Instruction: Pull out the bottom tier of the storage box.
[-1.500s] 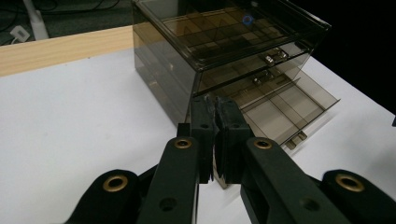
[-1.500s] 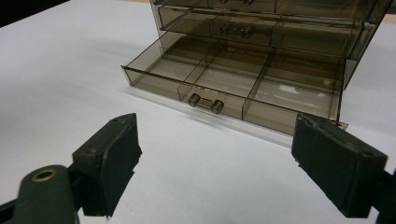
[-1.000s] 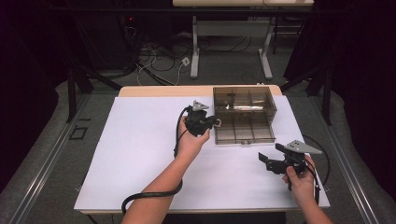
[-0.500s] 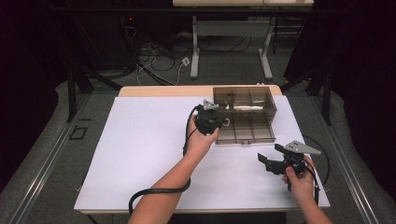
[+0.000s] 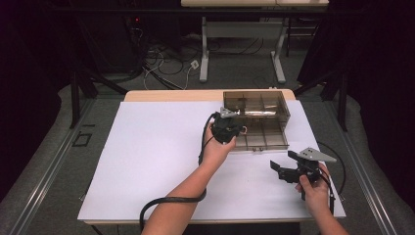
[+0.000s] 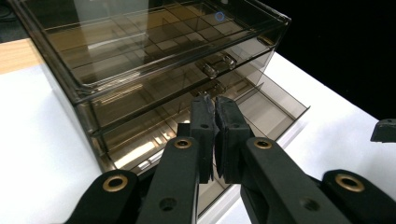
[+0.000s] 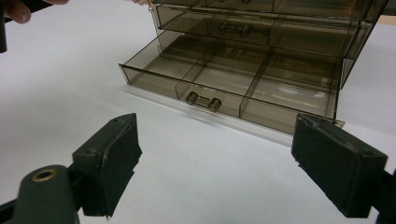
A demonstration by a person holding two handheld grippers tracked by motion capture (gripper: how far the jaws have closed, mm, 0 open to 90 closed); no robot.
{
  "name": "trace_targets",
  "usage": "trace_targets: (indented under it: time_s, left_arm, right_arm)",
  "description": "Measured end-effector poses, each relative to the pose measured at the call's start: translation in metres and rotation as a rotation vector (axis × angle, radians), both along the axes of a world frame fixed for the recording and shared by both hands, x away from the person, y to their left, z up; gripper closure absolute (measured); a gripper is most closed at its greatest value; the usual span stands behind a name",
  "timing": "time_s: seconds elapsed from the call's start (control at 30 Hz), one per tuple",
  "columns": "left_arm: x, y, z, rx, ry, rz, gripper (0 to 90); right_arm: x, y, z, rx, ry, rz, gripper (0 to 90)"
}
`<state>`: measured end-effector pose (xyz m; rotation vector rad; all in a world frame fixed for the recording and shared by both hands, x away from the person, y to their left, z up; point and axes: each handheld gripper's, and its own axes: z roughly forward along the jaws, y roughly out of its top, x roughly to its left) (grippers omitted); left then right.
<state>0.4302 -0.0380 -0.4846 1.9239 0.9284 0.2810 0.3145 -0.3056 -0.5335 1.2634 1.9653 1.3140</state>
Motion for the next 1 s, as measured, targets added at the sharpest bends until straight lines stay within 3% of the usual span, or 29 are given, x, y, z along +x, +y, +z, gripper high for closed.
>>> trace_targets:
  time_s: [1.0]
  left_arm:
    - [0.000,-0.013,-0.027,-0.013,-0.001,0.002,87.1]
  right_arm:
    - [0.002,0.001,-0.002,-0.008,-0.002,0.004,14.8]
